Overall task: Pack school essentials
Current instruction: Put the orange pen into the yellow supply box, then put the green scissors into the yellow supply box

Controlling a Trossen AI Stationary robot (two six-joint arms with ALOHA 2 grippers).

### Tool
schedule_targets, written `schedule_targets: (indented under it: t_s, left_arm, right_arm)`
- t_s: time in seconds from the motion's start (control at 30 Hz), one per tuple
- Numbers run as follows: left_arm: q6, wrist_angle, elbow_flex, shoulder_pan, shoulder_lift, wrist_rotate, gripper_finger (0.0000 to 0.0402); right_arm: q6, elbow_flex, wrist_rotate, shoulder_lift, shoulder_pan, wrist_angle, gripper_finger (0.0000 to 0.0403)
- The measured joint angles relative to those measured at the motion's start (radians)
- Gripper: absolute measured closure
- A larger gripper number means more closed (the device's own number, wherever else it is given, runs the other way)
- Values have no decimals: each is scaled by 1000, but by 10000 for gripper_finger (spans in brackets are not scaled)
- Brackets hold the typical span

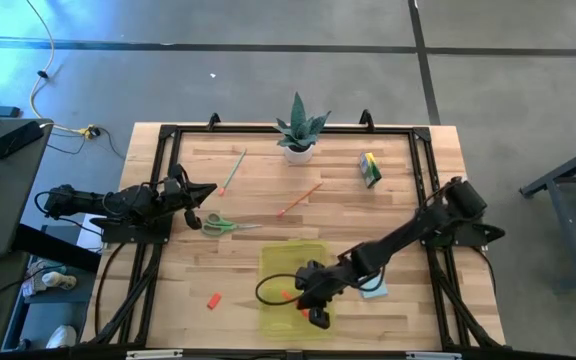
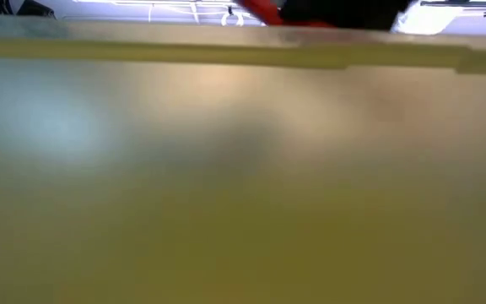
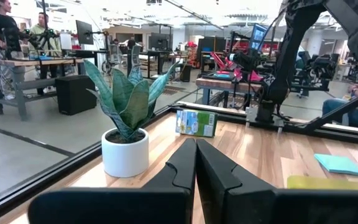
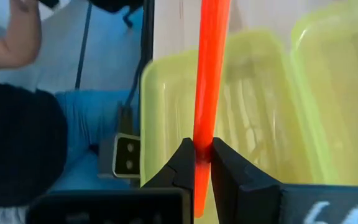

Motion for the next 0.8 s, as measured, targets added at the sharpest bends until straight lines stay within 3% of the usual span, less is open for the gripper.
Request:
schedule_targets:
  t_s: [0.47,0.8]
  left_arm:
    - [2,1,0,0,0,-1,401]
    - [2,1,0,0,0,-9,401]
  right_arm:
    - [-138,0,-32,31,35,-104,387]
    - [-143,0,-31,29,31,-111,291]
